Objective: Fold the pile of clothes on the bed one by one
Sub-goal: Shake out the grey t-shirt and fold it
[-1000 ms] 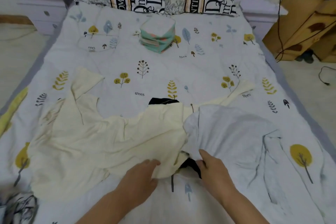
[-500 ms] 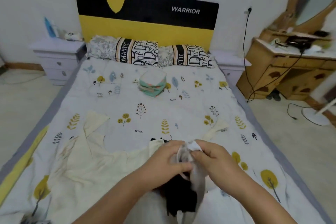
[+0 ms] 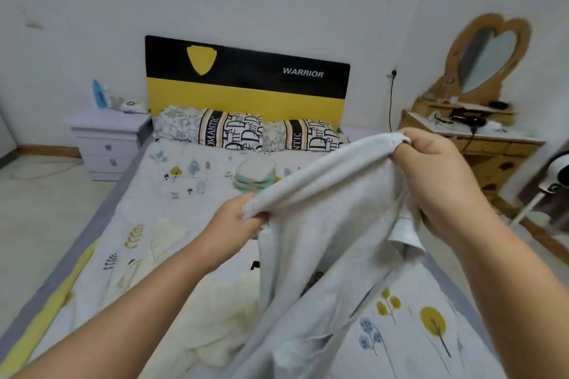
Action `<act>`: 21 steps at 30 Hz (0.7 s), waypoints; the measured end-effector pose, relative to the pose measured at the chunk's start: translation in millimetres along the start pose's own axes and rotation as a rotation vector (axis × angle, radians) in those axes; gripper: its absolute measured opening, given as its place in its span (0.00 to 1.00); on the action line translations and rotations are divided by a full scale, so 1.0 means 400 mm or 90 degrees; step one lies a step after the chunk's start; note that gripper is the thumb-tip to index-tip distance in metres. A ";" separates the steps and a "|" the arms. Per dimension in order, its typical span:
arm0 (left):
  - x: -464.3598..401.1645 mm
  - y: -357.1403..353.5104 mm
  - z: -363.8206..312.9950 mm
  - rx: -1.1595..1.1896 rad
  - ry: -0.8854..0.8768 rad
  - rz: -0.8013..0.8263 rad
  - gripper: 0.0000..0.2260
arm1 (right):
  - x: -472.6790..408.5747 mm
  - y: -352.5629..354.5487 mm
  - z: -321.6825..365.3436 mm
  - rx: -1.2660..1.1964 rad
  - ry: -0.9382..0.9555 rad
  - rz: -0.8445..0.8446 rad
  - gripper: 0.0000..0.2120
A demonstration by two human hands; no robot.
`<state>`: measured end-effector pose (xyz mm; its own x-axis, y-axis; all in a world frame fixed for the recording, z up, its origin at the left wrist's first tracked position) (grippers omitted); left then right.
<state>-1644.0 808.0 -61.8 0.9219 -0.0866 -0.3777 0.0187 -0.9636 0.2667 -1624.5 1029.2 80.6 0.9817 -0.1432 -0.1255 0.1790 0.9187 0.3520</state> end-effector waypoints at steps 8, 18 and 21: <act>-0.041 0.200 -0.196 0.169 0.046 -0.069 0.13 | 0.034 -0.062 -0.185 0.093 -0.132 0.121 0.16; 0.027 0.326 -0.221 -0.402 -0.020 -0.203 0.10 | 0.100 -0.153 -0.092 0.109 -0.042 0.141 0.15; 0.062 0.259 -0.251 -0.449 -0.102 -0.104 0.27 | 0.126 -0.212 0.037 0.168 0.061 0.165 0.09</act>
<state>-1580.5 731.5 45.5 0.8196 -0.0434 -0.5713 0.4448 -0.5804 0.6821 -1589.4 938.8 58.3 0.9882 0.1290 -0.0830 -0.0523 0.7919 0.6084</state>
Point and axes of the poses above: each hand's wrist, its own x-axis away from the middle knuckle, its own y-axis out of the back of the hand, z = x × y, the point moved 8 cm from there along -x, towards the middle knuckle, and after that the axes turned 14 degrees about -y, right-handed, at the moved point
